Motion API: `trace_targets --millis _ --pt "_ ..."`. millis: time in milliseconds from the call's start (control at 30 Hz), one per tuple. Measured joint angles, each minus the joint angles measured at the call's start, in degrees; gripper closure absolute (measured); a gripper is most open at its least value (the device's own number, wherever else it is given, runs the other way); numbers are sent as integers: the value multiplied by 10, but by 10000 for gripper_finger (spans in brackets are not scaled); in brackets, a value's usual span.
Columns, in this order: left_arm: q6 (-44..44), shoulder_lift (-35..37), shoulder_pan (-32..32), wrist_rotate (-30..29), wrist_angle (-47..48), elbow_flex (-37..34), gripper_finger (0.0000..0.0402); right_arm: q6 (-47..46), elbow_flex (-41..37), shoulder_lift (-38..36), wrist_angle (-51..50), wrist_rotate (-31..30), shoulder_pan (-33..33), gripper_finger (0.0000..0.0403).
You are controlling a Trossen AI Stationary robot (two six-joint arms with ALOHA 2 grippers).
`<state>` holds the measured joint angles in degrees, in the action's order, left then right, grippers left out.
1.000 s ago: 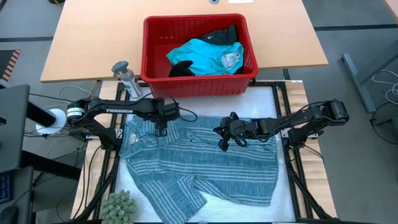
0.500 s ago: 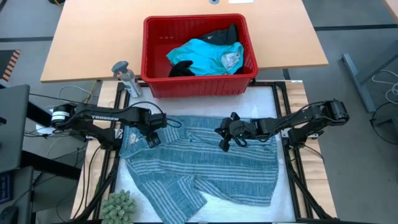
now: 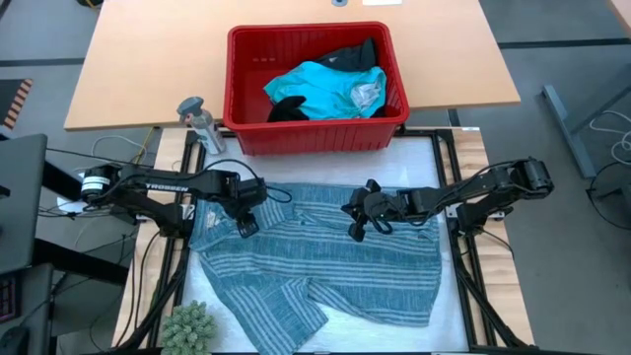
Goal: Fold Laundry from Bin
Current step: Fold the patterned blue shirt
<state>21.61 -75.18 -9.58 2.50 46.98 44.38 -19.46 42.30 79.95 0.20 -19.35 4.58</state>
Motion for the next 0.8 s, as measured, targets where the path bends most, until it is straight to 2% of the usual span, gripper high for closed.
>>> trace_targets --millis 133,533,800 --pt "17 3 0 13 3 0 223 -1 0 0 0 0 0 351" --pt "64 56 0 -47 4 -2 223 -1 0 0 -4 0 0 351" --pt "120 37 3 -8 -8 -35 223 -1 0 0 -16 0 3 351"
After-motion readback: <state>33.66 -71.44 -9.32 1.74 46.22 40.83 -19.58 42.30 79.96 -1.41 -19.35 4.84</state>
